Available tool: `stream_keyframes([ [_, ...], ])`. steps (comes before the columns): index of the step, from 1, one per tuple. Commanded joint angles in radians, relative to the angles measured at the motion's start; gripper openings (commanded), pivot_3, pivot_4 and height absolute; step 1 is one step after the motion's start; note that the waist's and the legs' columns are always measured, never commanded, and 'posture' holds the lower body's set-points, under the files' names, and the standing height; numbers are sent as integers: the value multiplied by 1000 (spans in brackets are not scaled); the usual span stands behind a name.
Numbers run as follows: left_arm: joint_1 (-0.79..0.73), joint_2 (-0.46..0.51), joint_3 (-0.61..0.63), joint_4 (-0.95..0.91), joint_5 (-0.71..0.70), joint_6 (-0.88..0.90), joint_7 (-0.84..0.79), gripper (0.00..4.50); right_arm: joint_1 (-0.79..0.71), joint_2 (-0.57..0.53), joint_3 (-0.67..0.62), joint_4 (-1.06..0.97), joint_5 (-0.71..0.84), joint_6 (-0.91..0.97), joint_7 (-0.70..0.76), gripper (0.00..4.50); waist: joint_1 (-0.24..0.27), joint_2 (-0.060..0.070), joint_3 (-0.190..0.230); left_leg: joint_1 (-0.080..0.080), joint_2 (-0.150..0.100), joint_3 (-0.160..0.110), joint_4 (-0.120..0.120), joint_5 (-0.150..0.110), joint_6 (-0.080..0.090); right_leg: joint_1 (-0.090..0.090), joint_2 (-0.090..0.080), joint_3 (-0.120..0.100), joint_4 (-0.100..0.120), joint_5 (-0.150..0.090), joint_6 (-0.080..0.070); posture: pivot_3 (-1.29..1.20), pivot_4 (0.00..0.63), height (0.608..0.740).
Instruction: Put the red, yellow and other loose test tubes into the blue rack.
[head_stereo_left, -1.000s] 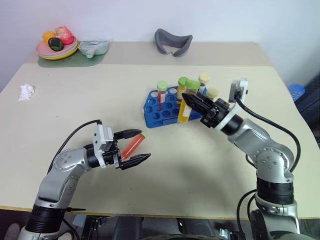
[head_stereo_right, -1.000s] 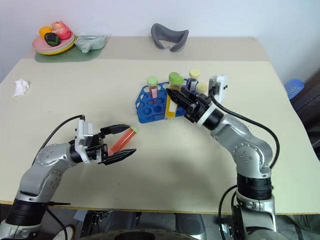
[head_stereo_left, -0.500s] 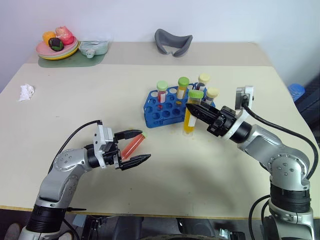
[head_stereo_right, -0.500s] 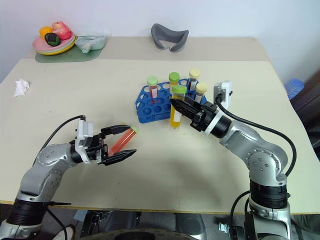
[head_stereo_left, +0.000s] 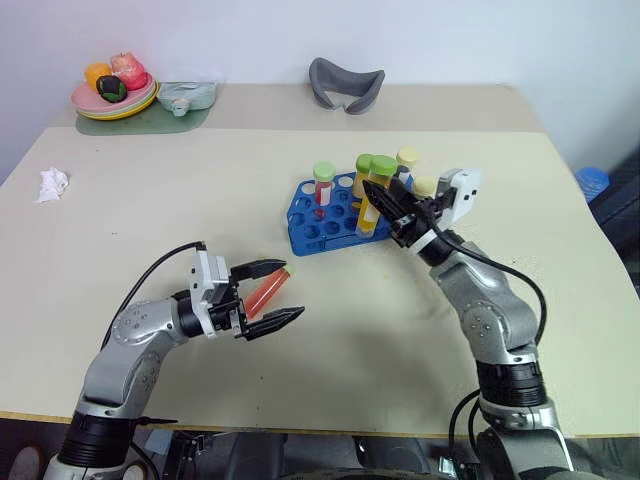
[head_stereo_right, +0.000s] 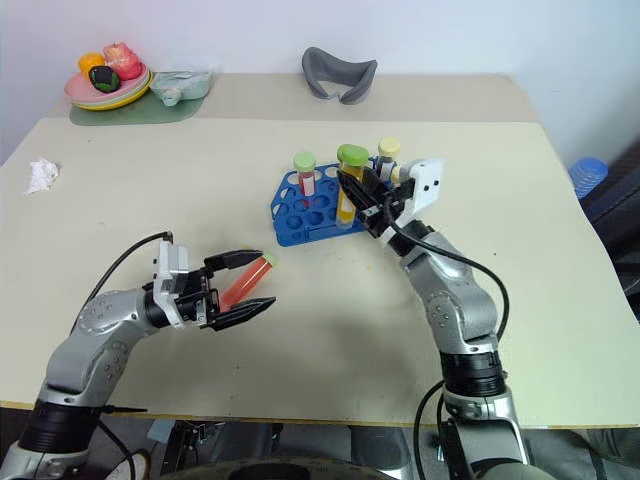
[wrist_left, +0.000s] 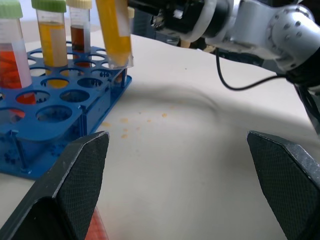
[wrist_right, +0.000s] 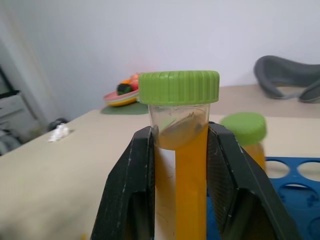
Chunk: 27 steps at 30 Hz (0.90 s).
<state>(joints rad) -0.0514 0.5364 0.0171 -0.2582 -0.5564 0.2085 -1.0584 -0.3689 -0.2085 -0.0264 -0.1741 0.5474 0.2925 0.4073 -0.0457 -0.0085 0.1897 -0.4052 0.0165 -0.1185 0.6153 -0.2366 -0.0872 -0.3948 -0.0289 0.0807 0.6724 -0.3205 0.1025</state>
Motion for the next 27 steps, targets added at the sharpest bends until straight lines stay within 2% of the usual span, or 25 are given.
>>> stream_keyframes([
  [1, 0, 0, 10, -42, -10, -5, 11, 4500, -36, 37, -21, 36, -45, -114, 6, 777, 0, 0, 0, 0, 0, 0, 0, 0, 0, 0, 0, 0, 0, 0, 0, 0, 150, 740],
  [12, 14, 15, 32, -50, -18, -4, 21, 4500, -76, 94, -54, 222, -111, -269, 14, 777, -3, 0, 0, 1, 0, 0, 0, 0, -1, 0, 0, 0, 2, 0, 0, 0, 150, 740],
  [27, 28, 0, 109, -59, -63, -21, 39, 4500, -79, 130, -52, 341, -161, -375, 50, 777, -14, 0, 0, 3, 0, 0, 0, 1, -2, 0, 0, 0, 4, 0, 0, 0, 150, 740],
])
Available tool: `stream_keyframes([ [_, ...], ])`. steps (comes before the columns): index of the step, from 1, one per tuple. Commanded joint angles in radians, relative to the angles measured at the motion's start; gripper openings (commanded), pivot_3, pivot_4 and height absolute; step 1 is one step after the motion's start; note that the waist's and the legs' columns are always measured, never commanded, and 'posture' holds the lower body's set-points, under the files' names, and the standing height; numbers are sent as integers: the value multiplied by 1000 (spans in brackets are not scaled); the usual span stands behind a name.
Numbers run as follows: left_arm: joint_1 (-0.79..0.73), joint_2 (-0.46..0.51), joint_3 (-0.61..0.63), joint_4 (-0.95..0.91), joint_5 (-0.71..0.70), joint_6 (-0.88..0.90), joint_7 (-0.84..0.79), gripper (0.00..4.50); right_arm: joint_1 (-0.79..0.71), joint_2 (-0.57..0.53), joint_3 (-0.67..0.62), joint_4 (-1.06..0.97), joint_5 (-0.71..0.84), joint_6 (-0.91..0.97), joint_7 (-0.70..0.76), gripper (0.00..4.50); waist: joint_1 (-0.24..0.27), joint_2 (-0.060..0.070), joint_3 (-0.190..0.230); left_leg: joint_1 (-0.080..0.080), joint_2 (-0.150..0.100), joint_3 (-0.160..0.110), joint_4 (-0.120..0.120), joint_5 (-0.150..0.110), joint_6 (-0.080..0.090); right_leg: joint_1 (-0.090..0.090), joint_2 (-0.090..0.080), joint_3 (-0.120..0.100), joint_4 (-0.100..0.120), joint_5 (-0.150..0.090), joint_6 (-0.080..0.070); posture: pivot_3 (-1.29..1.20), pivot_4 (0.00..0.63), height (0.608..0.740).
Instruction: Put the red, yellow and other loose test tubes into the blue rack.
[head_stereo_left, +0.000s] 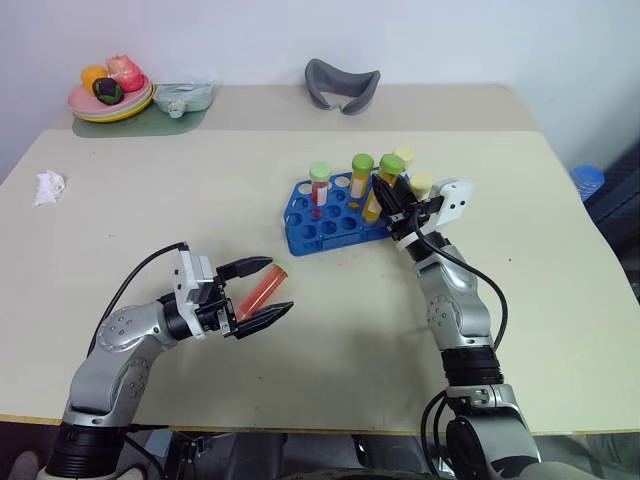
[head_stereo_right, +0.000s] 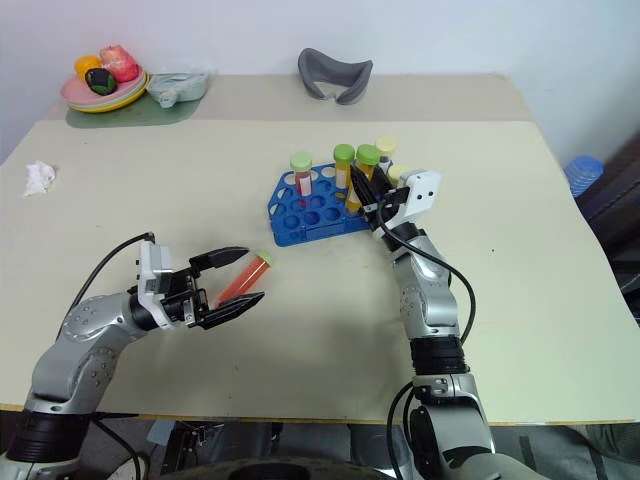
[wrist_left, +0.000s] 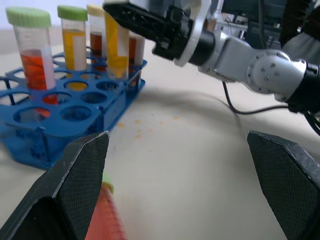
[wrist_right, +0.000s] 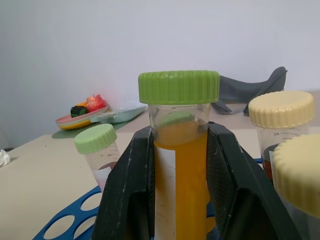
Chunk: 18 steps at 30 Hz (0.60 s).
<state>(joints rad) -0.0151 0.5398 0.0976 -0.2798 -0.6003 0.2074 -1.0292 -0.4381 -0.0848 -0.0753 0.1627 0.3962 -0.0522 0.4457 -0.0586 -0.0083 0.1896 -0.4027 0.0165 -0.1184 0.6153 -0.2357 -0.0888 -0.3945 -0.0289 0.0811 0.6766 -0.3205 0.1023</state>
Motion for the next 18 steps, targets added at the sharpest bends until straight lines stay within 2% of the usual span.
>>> stream_keyframes([
  [1, -9, -6, 31, -37, -21, -20, 14, 4500, -9, 5, -4, 13, -14, -37, 12, 777, -2, 0, 0, 0, 0, 0, 0, 0, 0, 0, 0, 0, 0, 0, 0, 0, 150, 740],
  [18, -34, -21, 35, -22, -15, -16, 51, 4500, -4, -4, 7, 108, -119, -170, 13, 777, -10, 0, 0, 6, 0, 0, 0, 0, -1, 4, 0, 1, 2, 0, 0, 0, 150, 740],
])
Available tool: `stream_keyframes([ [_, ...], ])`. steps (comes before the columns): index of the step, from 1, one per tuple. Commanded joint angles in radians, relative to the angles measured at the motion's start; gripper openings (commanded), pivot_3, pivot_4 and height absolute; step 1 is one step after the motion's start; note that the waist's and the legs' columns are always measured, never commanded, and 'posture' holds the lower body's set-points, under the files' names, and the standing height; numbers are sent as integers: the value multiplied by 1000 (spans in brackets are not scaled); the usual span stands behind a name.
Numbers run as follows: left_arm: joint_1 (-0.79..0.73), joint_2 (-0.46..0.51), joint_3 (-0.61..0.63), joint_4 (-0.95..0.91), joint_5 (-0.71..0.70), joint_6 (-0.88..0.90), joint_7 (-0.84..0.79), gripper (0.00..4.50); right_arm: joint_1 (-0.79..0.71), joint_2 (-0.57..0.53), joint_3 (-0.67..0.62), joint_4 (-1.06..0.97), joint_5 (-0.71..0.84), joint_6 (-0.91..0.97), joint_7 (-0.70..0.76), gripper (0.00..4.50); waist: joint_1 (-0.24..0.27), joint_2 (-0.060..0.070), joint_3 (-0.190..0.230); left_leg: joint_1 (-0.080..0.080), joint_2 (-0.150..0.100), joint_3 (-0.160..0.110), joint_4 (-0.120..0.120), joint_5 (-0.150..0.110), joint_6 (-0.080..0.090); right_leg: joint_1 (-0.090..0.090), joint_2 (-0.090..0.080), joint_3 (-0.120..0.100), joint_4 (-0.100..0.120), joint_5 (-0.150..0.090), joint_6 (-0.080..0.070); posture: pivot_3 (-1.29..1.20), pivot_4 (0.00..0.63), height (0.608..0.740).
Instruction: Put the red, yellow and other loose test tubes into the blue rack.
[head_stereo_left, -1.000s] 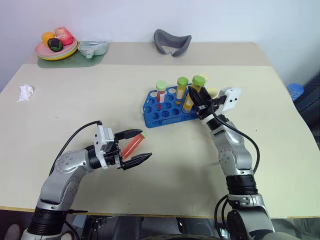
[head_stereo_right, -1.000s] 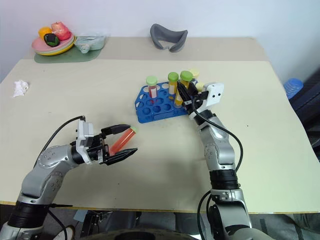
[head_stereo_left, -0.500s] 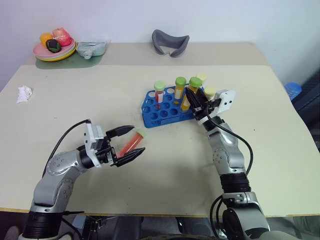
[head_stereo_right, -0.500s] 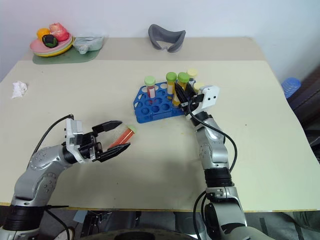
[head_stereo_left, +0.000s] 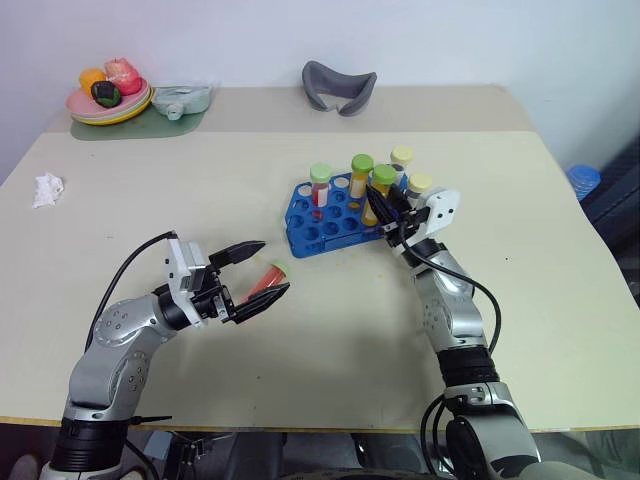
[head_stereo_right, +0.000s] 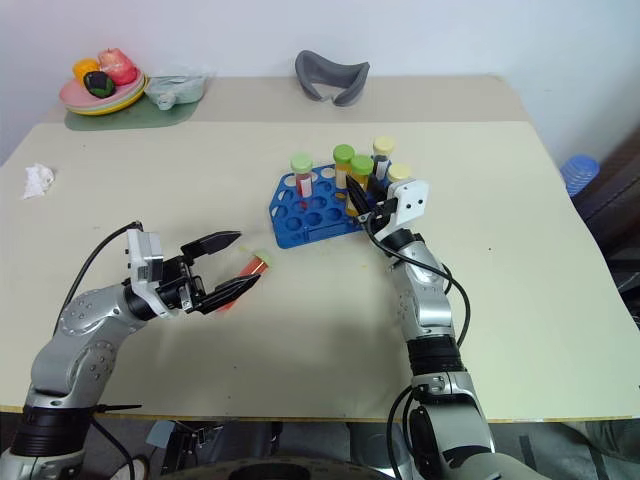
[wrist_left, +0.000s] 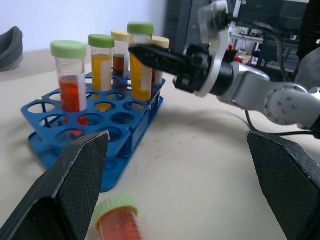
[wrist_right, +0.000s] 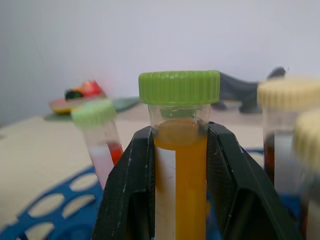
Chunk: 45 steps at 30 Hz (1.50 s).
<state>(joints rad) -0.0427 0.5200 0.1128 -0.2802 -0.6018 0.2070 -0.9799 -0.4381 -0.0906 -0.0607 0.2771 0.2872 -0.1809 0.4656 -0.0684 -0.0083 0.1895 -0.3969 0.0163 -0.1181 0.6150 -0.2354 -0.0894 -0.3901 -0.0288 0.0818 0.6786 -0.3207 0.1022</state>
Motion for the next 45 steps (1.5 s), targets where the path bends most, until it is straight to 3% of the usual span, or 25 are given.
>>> stream_keyframes([
  [1, -6, -1, 19, -22, -13, -16, 2, 4500, -2, 4, -8, -2, -11, -48, -6, 777, 0, 0, 0, 0, 0, 0, 0, 0, 0, 0, 0, 0, 0, 0, 0, 0, 150, 740],
  [10, -6, 2, 20, -28, -14, -13, 6, 4500, 18, 47, -29, 35, 25, -75, -17, 777, 0, 0, 0, 0, 0, 0, 0, 0, 0, 0, 0, 0, 0, 0, 0, 0, 150, 740],
  [14, -5, 3, 21, -29, -13, -13, 7, 4500, 29, 42, -21, 30, -36, -80, -80, 2647, 0, 0, 0, 0, 0, 0, 0, 0, 0, 0, 0, 0, 1, 0, 0, 0, 150, 740],
  [17, -3, 1, 18, -30, -7, -18, 9, 4500, 48, 31, -4, -1, -77, -74, -109, 2647, -1, 0, 0, 1, 0, 0, 0, 0, 0, 0, 0, 0, 1, 0, 0, 0, 150, 740],
  [23, -5, -5, 5, -29, 20, -2, 59, 4500, 118, -27, 37, -204, -45, 22, -32, 2647, 0, 0, 0, 1, 0, 0, 0, 0, 0, 0, 0, 1, 1, 0, 0, 0, 150, 740],
  [32, 0, 26, 23, -64, 5, 89, 147, 4500, 241, -216, 60, -526, 10, 300, 67, 2647, 0, 0, 0, 2, 0, 0, 0, 0, 0, 1, 0, 1, 1, 0, 0, 0, 150, 740],
  [37, -5, 106, 45, -131, -39, 286, 237, 4500, 300, -371, 7, -661, 131, 489, 160, 2647, 1, 0, 0, 2, 0, 0, 0, 0, 0, 1, 0, 1, 1, 0, 0, 0, 150, 740],
  [40, -27, 133, 98, -159, -147, 382, 245, 4500, 341, -521, -47, -731, 213, 603, 259, 2647, 2, -1, 1, 1, 0, 0, 0, 0, 0, 1, 0, 1, 1, -1, 0, 0, 150, 740],
  [45, -69, 170, 165, -255, -178, 610, 491, 4500, 371, -694, -97, -796, 307, 703, 391, 2647, 0, -2, 1, 2, 0, 0, 0, 0, 0, 1, 1, 1, 1, -1, 0, 0, 150, 740],
])
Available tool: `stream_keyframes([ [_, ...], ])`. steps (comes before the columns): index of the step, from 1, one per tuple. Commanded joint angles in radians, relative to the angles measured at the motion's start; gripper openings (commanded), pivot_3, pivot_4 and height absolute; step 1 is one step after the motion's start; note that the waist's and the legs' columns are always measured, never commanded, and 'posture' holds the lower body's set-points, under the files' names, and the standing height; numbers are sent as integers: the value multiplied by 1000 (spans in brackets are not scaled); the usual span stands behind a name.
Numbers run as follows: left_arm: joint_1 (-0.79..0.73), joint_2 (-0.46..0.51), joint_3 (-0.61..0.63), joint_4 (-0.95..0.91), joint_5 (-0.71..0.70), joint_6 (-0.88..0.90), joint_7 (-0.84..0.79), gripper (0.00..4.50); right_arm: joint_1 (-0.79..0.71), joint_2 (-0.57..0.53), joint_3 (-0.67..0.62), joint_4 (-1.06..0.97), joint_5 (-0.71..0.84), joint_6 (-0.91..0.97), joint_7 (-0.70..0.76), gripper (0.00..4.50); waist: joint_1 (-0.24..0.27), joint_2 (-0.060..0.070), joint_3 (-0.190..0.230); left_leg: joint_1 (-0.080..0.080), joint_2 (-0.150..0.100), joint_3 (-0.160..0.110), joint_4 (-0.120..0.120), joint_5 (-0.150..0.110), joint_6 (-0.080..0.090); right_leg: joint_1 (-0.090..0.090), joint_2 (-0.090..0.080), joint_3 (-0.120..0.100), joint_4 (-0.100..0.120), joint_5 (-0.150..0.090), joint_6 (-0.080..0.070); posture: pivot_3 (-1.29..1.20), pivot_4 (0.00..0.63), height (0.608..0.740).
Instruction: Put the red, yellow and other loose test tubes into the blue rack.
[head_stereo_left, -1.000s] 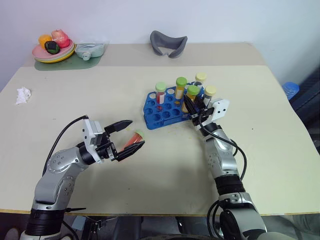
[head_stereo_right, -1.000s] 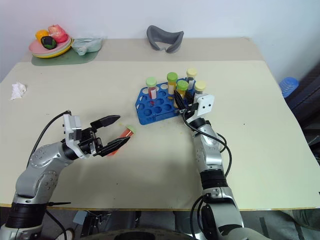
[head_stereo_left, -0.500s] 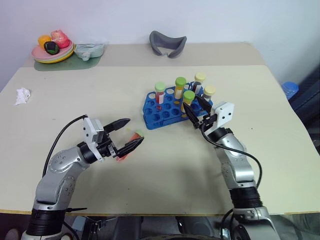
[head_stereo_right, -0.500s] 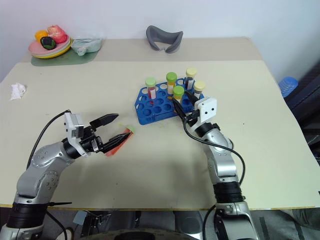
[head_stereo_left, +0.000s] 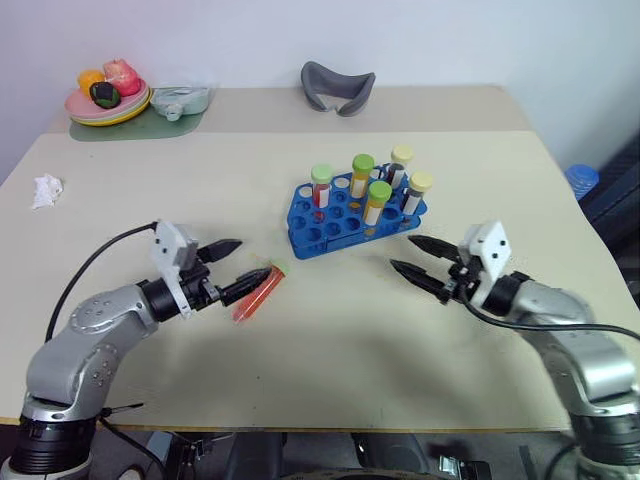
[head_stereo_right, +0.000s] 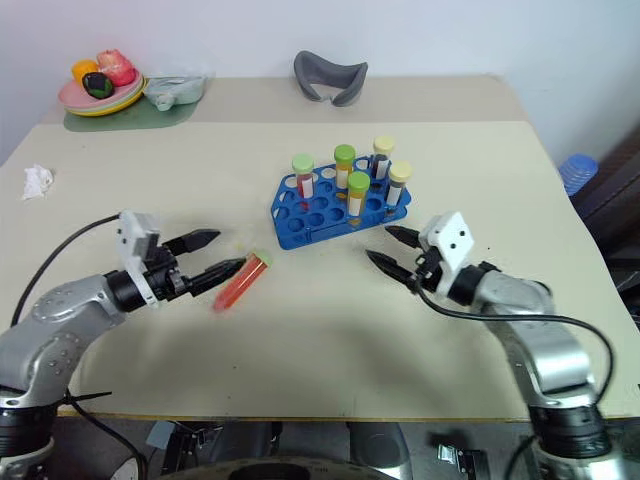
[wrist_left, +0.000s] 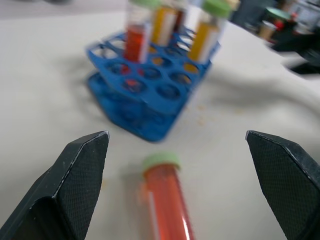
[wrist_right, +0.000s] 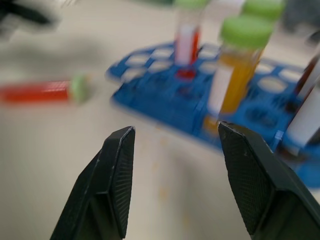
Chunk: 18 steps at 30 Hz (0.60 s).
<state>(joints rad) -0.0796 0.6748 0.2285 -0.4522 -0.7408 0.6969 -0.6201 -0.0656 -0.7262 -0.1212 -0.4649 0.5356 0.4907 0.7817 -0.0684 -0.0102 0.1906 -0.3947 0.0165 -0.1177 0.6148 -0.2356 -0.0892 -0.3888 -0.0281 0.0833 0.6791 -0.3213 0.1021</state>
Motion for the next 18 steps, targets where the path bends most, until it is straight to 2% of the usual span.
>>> stream_keyframes([
  [1, -51, 15, 57, -105, -59, 174, 183, 4500, -1, -89, -42, -50, 64, 29, 114, 2647, 1, -1, 0, 0, 0, 0, 0, 0, 0, 0, 0, 0, 0, 0, 0, 0, 150, 740],
  [5, -151, 12, 85, -127, -181, 396, 333, 4500, -34, -151, -18, -18, 57, 6, 208, 2647, 6, -4, 2, 0, 0, 0, 1, 0, 0, 1, -1, 0, -1, 0, 0, 0, 150, 740],
  [6, -206, 31, 62, -120, -212, 504, 361, 4500, -45, -156, -11, -1, 49, -5, 227, 2647, 6, -5, 2, 0, 0, 0, 1, 0, 0, 1, 0, 0, 0, 0, 0, 0, 150, 740],
  [9, -315, 91, 23, -89, -286, 681, 354, 4500, -68, -150, 19, 15, 21, -25, 248, 2647, 7, -8, 4, 0, 0, 0, 0, 0, 0, 1, 0, -1, 0, 0, 0, 0, 150, 740],
  [15, -436, 124, -25, -39, -363, 877, 305, 4500, -76, -144, 44, 21, -7, -50, 265, 2647, 6, -8, 4, -1, 0, 0, 0, 0, 0, 0, 0, -1, -1, 0, 1, 0, 150, 740],
  [18, -473, 165, -89, 0, -391, 917, 324, 4500, -96, -137, 49, 30, -10, -50, 263, 2647, 5, -8, 5, -1, 0, 0, 0, 0, 0, 0, 0, -1, -1, 0, 1, 0, 150, 740],
])
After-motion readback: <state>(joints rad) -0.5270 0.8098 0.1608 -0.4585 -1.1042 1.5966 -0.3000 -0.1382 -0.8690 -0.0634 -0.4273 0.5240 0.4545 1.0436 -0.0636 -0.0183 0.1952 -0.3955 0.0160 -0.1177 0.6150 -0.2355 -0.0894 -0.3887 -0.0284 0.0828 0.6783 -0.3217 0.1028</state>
